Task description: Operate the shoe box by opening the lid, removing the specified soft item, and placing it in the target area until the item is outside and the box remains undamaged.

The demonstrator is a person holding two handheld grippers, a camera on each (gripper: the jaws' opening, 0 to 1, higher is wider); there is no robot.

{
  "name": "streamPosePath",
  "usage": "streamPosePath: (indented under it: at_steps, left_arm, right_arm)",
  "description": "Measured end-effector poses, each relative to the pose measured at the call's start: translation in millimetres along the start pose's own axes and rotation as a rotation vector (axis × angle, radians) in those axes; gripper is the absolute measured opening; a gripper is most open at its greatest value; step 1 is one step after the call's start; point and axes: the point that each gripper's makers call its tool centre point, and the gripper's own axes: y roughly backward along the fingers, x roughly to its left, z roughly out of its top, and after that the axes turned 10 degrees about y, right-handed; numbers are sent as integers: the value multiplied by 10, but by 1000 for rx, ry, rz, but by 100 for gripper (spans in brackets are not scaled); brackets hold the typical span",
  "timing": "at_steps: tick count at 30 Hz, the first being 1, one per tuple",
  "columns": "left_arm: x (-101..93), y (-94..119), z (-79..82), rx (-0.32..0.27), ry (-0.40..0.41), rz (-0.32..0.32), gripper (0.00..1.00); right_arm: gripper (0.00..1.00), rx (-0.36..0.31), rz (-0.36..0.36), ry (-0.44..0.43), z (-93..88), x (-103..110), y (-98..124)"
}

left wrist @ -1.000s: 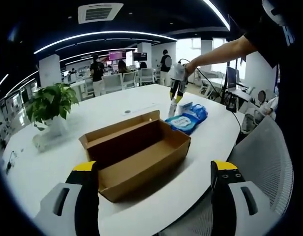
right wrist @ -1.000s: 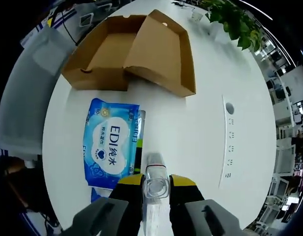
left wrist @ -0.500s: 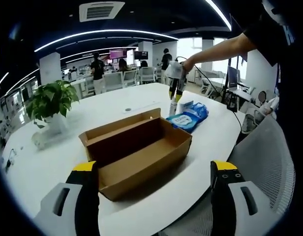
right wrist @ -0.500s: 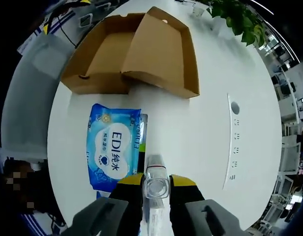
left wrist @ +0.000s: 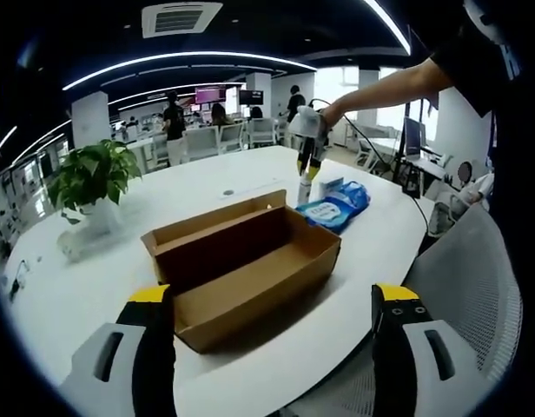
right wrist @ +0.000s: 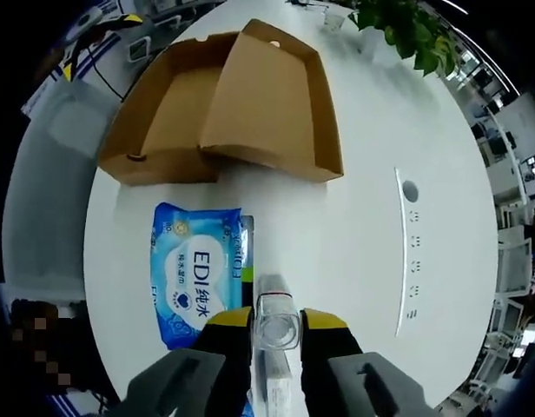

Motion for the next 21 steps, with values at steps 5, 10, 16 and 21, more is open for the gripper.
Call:
streamPosePath:
  at_steps: [5, 10, 16, 21]
  left_arm:
    - [11, 5, -11, 0, 7, 4, 98]
    - [16, 1, -14, 1, 8, 7, 97]
    - [74, -2, -20, 2, 17, 26, 95]
    - [72, -5, -39, 7, 18, 25, 94]
  right_arm:
    - [22, -11, -11, -2, 20, -16, 8]
    - [22, -11, -27, 12, 12, -46, 3]
    - [18, -22, -18, 64, 25, -40, 7]
    - [18, -41, -8, 159, 47, -24, 6]
